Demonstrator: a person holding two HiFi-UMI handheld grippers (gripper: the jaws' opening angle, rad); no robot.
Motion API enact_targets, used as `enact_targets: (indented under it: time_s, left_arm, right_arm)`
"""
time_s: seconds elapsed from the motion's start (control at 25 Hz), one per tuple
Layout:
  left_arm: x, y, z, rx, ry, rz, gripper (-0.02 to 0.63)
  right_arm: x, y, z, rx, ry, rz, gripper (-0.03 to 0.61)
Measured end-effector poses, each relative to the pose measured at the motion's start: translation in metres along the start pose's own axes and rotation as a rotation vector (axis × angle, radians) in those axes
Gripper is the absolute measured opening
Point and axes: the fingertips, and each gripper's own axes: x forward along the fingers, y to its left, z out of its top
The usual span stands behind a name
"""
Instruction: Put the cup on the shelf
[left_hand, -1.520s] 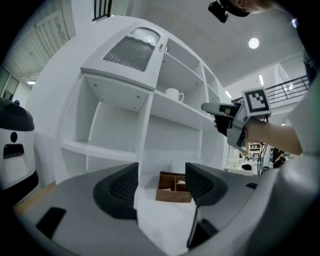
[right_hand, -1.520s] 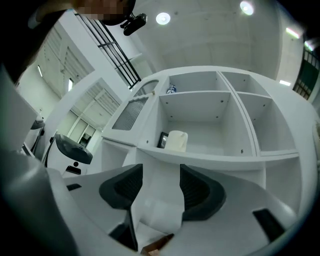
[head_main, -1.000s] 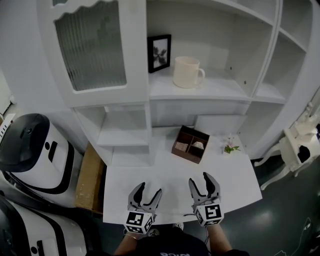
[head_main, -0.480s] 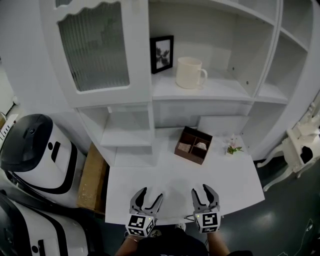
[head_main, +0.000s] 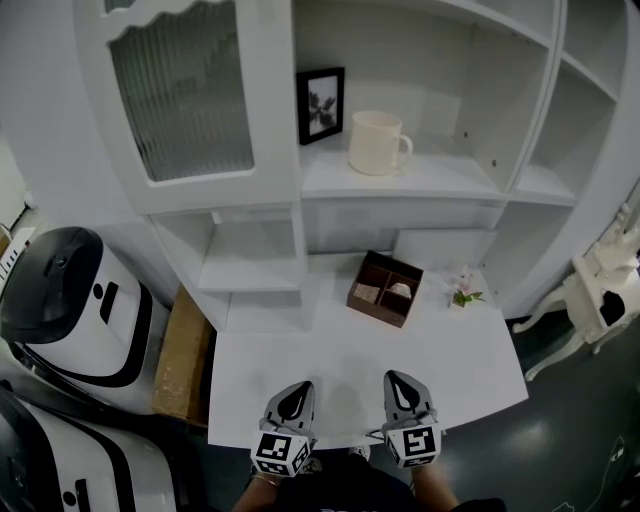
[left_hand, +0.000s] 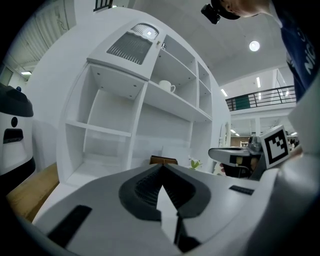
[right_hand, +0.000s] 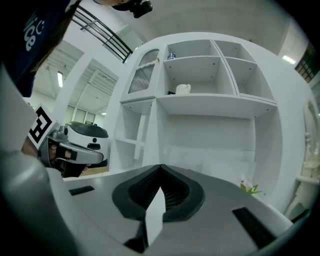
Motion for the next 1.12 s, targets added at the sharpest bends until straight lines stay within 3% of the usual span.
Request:
enact_targets:
  time_s: [0.2, 1.12]
  left_arm:
    - [0.004, -0.007, 0.001, 0.004, -0.001, -0.016, 0.003]
    - [0.007, -0.002, 0.005, 0.008, -0.016, 0.019, 0.003]
  right_arm:
    - [0.000, -0.001, 0.009, 0.027, -0.029, 0.016, 0.009]
    - [0.004, -0.007, -0.004, -0.021, 0.030, 0.012, 0.009]
